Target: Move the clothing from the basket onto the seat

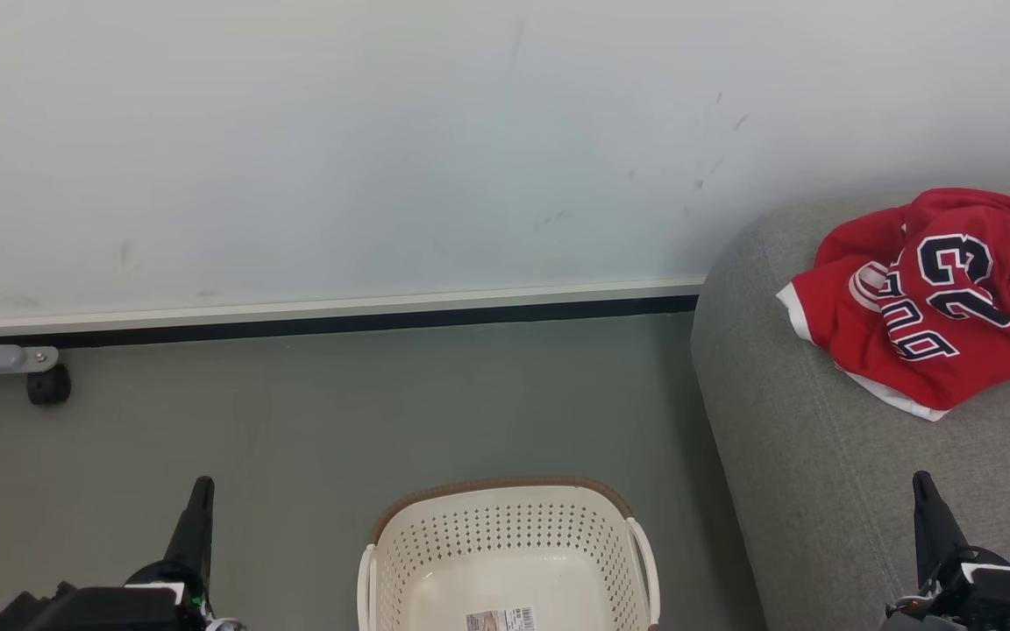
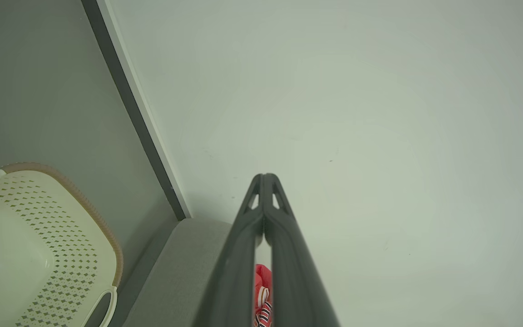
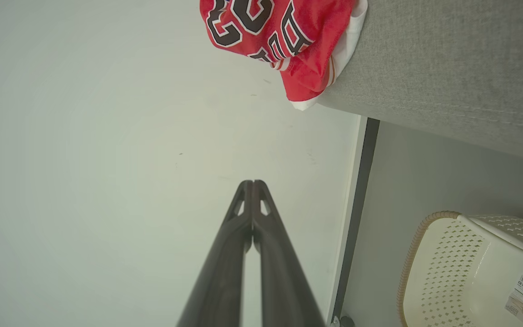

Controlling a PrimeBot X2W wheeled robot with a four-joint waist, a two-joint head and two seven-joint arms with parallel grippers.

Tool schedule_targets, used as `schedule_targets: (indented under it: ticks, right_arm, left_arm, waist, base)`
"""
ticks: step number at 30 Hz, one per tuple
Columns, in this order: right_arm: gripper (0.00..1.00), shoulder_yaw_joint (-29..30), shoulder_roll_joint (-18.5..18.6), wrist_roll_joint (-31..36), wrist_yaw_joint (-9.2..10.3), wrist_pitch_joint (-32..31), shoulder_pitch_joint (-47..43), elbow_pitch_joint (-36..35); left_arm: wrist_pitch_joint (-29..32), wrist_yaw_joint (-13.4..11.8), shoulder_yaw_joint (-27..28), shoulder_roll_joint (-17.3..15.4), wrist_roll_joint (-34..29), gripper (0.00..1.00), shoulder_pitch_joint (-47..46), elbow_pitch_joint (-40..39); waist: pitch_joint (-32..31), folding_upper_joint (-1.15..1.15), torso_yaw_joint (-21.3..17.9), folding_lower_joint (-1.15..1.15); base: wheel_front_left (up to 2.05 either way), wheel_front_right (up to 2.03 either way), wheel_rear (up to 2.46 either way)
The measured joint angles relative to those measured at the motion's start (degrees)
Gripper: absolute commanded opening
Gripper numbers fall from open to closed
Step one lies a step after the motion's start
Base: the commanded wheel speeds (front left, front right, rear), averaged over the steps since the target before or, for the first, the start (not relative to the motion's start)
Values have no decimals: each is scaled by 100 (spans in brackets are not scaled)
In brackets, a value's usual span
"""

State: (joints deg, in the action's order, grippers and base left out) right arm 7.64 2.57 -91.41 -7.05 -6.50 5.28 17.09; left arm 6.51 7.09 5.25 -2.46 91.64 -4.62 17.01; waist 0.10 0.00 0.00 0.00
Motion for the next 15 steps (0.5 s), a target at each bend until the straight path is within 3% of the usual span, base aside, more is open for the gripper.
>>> schedule_targets:
  ticks: [15]
  right_arm:
    - [0,0,-1,0,-1,0,0,0]
  left_arm:
    - [0,0,0,0,5,0,0,0]
  waist:
    - [0,0,0,0]
  base:
    - [0,0,0]
